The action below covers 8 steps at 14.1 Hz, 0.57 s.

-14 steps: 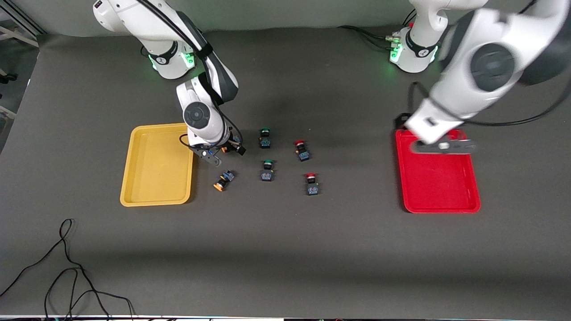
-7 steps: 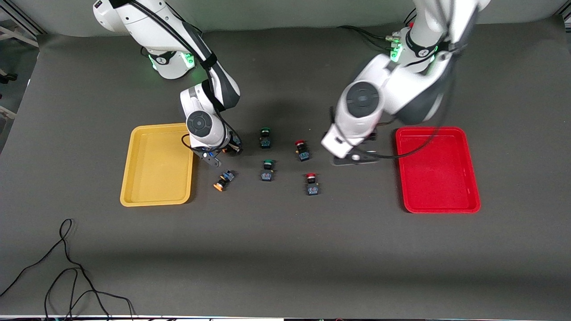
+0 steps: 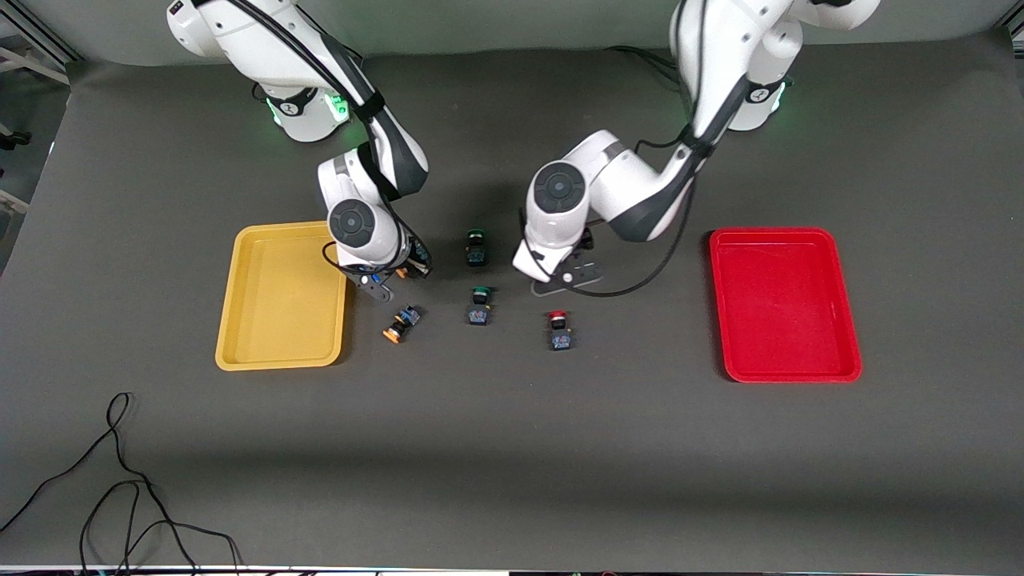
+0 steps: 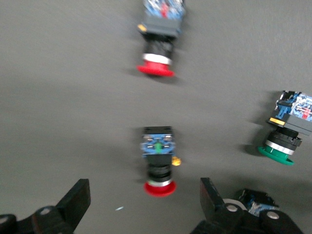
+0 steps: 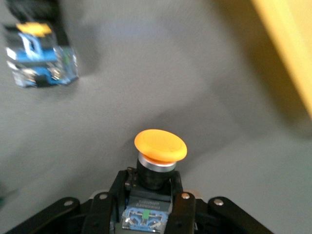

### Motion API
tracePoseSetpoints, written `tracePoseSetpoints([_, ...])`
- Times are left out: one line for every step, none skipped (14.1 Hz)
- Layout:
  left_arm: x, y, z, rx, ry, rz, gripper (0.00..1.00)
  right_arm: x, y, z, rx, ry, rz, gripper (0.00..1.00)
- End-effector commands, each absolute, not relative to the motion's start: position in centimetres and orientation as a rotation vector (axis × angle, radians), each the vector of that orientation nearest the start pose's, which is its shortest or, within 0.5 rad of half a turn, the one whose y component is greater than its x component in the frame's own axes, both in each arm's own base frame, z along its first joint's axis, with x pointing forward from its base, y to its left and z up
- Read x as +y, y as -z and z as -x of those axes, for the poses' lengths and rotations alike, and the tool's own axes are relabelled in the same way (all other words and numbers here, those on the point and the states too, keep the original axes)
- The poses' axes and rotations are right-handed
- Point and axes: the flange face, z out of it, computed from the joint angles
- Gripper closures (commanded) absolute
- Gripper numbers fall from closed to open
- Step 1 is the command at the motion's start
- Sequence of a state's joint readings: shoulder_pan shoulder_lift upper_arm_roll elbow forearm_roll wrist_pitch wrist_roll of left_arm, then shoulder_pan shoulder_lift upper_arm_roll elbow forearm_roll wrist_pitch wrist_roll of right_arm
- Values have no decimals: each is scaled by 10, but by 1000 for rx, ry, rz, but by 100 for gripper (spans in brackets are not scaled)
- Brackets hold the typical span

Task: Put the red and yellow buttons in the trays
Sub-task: 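Grasp the yellow button with the right gripper while the left gripper reaches a red button, then place the yellow button in the yellow tray while the left gripper grasps the red button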

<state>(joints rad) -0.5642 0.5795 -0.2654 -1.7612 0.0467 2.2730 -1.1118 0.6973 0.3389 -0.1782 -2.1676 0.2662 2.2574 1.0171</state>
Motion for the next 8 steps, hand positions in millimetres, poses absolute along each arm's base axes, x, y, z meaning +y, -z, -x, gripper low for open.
tracePoseSetpoints([-482, -220, -453, -484, -166, 3135, 0, 194, -307, -494, 967, -487, 2940, 92])
tracePoseSetpoints([-482, -213, -453, -485, -170, 3134, 1, 159, -316, -502, 907, -501, 2938, 92])
tracePoseSetpoints([-482, -206, -451, -486, -177, 3132, 1, 132, -317, -506, 870, -519, 2947, 92])
tracePoseSetpoints([-480, -199, -448, -479, -188, 3122, 2, 110, -310, -505, 848, -534, 2956, 92])
tracePoseSetpoints([-479, -197, -446, -478, -193, 3117, 3, 90, -297, -500, 821, -553, 2964, 92])
tracePoseSetpoints([-478, -195, -445, -483, -197, 3112, 5, 69, -289, -499, 797, -525, 2977, 92])
tracePoseSetpoints([-478, -194, -444, -487, -200, 3108, 11, 48, -275, -492, 781, -519, 2983, 92])
tracePoseSetpoints([-479, -194, -444, -486, -199, 3110, 16, 35, -262, -488, 756, -495, 2996, 92])
